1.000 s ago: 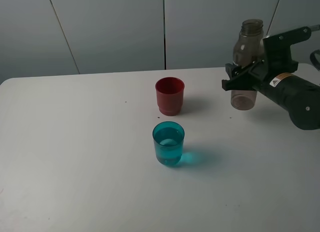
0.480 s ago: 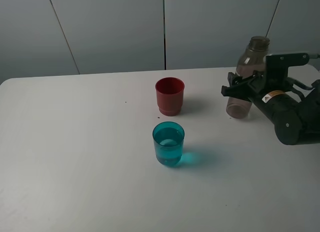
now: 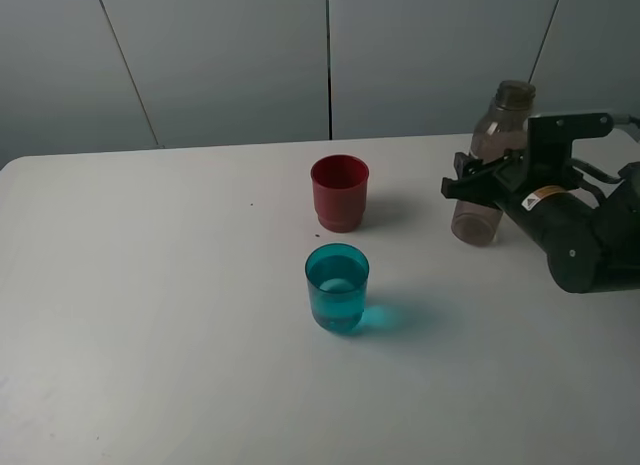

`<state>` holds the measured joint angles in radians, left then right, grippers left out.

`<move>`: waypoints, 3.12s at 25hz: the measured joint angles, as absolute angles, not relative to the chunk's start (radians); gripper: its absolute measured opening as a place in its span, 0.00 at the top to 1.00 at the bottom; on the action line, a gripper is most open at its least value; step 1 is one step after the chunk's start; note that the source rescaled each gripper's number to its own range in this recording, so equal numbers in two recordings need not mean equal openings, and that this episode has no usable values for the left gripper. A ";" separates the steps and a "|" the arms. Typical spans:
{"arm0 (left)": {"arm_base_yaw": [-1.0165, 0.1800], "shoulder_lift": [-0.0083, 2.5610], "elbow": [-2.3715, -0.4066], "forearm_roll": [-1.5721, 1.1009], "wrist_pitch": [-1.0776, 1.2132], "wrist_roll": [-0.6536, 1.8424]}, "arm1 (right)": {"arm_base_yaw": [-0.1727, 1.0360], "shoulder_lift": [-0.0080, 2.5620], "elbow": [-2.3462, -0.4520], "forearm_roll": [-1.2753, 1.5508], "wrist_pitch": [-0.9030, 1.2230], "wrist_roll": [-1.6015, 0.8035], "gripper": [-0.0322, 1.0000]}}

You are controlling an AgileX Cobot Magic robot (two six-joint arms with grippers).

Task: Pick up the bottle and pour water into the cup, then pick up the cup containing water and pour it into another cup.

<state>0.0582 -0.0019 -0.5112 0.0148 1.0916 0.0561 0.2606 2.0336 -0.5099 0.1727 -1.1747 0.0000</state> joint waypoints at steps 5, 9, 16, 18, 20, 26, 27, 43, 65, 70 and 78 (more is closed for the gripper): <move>0.058 -0.002 -0.511 0.015 1.092 0.056 | 0.261 2.034 -0.513 0.173 -1.181 0.000 0.47; 0.058 -0.002 -0.511 0.015 1.092 0.056 | 0.261 2.034 -0.513 0.173 -1.187 0.000 0.03; 0.058 -0.002 -0.511 0.015 1.092 0.056 | 0.261 2.014 -0.509 0.173 -1.197 0.000 0.01; 0.058 -0.002 -0.511 0.015 1.092 0.056 | 0.261 1.973 -0.503 0.173 -1.197 -0.009 0.01; 0.058 -0.002 -0.511 0.015 1.092 0.056 | 0.261 1.921 -0.499 0.173 -1.197 -0.019 0.01; 0.058 -0.002 -0.511 0.015 1.092 0.056 | 0.261 1.693 -0.495 0.173 -1.145 -0.080 0.01; 0.058 -0.002 -0.511 0.015 1.092 0.056 | 0.261 1.648 -0.495 0.173 -1.114 -0.090 0.01; 0.058 -0.002 -0.511 0.015 1.092 0.056 | 0.261 1.072 -0.417 -0.669 -0.544 0.496 0.01; 0.058 -0.002 -0.511 0.015 1.092 0.058 | 0.261 1.485 -0.154 -0.669 -0.793 0.300 0.00; 0.058 -0.002 -0.511 0.015 1.092 0.058 | 0.261 1.630 -0.154 -0.669 -0.937 0.137 0.01; 0.058 -0.002 -0.511 0.015 1.092 0.058 | 0.261 1.871 -0.162 -0.703 -1.171 0.008 0.01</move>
<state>0.0582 -0.0019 -0.5112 0.0148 1.0922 0.0583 0.2606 1.8707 -0.1615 -0.7030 -1.1706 0.0075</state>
